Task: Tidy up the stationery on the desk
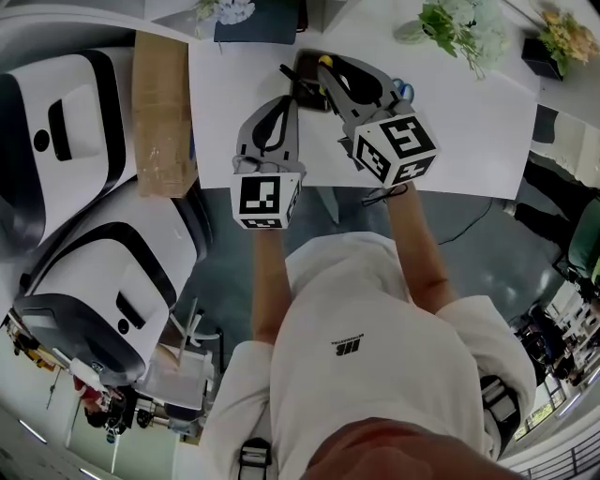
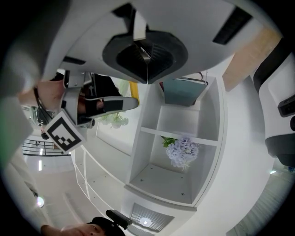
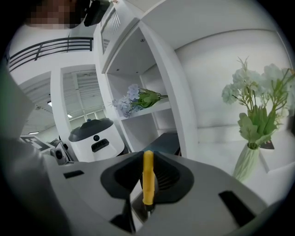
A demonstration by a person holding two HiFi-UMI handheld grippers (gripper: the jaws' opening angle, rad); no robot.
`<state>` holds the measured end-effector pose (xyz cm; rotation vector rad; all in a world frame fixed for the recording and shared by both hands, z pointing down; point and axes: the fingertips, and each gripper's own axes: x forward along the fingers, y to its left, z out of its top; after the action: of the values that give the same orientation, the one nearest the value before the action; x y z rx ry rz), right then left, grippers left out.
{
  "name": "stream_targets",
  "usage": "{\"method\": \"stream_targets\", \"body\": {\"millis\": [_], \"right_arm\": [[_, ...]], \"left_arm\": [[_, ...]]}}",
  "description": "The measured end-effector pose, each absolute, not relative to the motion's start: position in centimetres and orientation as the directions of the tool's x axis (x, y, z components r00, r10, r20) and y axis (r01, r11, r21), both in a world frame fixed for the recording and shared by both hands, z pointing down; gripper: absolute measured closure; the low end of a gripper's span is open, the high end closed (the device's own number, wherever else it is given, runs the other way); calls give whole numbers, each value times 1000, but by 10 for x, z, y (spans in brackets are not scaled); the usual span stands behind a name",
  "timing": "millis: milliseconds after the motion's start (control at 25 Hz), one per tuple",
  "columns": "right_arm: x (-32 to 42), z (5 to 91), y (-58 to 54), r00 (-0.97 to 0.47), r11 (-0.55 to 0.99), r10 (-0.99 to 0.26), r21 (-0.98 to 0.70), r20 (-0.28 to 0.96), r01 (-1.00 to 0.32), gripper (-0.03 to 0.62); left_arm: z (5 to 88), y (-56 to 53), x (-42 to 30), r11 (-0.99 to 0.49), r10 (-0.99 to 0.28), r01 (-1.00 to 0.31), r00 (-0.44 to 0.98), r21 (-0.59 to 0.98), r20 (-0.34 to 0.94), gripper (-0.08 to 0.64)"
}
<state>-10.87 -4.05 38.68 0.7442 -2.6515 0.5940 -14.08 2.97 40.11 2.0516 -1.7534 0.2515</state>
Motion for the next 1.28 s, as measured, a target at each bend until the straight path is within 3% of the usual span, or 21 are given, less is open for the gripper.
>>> {"method": "stream_targets", "body": {"millis": [560,1280], "right_arm": [[-120,433,-27,-790,823,-363,-227,494,-520,514],[-43,438,-38,-707,727,-473,-221,526,-650,517]], "left_arm": [[406,35,-134,-109,-891,-973,186,203,415,560],[404,12,-87,-228,-865,-951,296,209,406,560]]}}
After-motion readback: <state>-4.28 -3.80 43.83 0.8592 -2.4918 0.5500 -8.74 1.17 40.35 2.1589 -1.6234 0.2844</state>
